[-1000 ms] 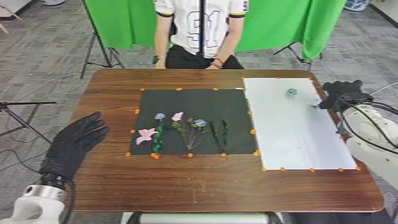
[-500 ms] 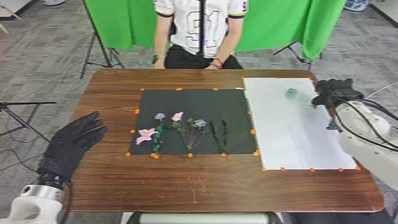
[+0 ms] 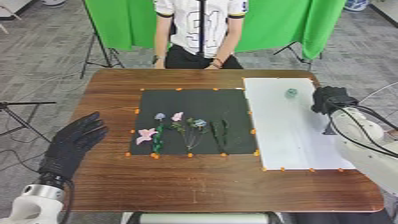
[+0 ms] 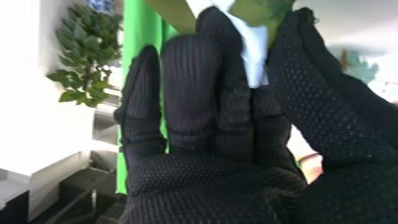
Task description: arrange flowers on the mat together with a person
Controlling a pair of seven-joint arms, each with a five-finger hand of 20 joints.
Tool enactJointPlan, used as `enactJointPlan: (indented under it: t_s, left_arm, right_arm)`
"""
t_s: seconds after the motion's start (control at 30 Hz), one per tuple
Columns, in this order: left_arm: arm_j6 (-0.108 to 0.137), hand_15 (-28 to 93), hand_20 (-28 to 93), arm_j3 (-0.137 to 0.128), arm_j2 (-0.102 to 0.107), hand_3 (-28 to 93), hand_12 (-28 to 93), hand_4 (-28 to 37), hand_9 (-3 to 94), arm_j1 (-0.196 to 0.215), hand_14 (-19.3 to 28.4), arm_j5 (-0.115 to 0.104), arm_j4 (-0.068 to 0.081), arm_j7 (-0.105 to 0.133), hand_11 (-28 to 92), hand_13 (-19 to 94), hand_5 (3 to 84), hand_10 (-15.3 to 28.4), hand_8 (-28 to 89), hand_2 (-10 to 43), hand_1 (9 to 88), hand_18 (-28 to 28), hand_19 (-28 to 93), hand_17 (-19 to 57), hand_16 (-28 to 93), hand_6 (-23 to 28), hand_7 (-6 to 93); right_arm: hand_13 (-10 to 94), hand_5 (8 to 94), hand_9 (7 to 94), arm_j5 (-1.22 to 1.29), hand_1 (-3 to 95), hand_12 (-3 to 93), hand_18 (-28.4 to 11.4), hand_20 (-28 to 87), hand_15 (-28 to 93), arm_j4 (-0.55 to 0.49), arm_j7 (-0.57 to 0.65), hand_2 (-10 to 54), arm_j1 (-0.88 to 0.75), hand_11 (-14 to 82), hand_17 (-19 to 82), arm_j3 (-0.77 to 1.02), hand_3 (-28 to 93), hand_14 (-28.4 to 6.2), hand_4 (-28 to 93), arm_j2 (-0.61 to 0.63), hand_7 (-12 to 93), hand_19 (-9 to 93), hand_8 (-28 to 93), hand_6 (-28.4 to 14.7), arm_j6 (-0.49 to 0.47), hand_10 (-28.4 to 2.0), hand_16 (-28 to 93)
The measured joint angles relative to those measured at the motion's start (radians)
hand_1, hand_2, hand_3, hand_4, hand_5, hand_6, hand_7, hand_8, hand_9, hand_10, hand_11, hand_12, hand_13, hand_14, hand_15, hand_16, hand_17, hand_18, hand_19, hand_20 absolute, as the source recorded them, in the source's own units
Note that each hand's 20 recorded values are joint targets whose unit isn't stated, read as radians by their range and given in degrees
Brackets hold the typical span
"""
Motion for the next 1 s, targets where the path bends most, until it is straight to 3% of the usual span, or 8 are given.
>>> enactJointPlan:
  t_s: [0.23,0.43,0.63,0.8,1.0]
  left_arm:
    - [0.000,38,10,-0.001,0.000,73,13,-20.3,34.2,0.002,16.3,0.000,0.000,-0.001,27,28,40.3,14.4,-9,2.8,27.7,20.9,49,-7.2,-2,6.1,17.7]
    - [-0.001,38,10,0.003,-0.001,72,13,-20.3,34.3,0.002,16.4,0.000,0.000,-0.006,27,28,40.2,14.2,-9,2.9,27.7,21.0,49,-7.2,-2,6.1,17.8]
    - [-0.007,38,10,0.021,-0.001,72,13,-20.3,34.5,-0.013,16.4,0.001,0.004,-0.014,28,28,40.2,14.2,-9,2.9,27.7,20.9,49,-7.2,-2,6.1,17.8]
    - [-0.008,38,10,0.022,-0.001,72,13,-20.3,34.5,-0.016,16.4,0.002,0.004,-0.018,28,28,40.2,14.3,-9,2.9,27.6,20.9,49,-7.2,-2,6.1,17.6]
    - [-0.008,38,10,0.022,-0.004,73,13,-20.3,34.6,-0.015,16.4,0.001,0.004,-0.020,28,28,40.3,14.3,-9,2.8,27.7,20.9,49,-7.2,-2,6.2,17.6]
  right_arm:
    - [69,66.4,81.4,-0.009,48.2,54.5,-16.2,47,65,-0.096,-0.094,-9.5,-0.097,26.6,29,0.108,87,-3.8,-28,0.008,58,72,-5,3.2,0.147,-4.6,42]
    - [69,65.1,81.3,-0.035,47.0,53.9,-15.5,47,63,-0.241,-0.217,-9.5,-0.032,25.5,29,-0.006,87,-3.3,-26,-0.014,58,71,-5,3.5,0.269,-4.6,42]
    - [68,64.6,81.0,-0.034,47.1,53.7,-15.2,47,63,-0.214,-0.421,-9.5,0.129,24.9,29,-0.135,87,-3.1,-26,-0.170,59,70,-6,3.8,0.160,-4.2,43]
    - [68,64.3,80.8,-0.032,47.3,53.6,-15.2,46,62,-0.138,-0.423,-9.5,0.211,24.8,28,-0.221,86,-3.2,-26,-0.287,59,70,-6,4.1,0.103,-4.2,43]
    - [68,63.9,80.6,-0.027,47.2,53.6,-15.1,46,63,-0.135,-0.424,-9.5,0.198,24.8,28,-0.222,86,-3.2,-26,-0.308,59,69,-6,4.3,0.043,-4.1,43]
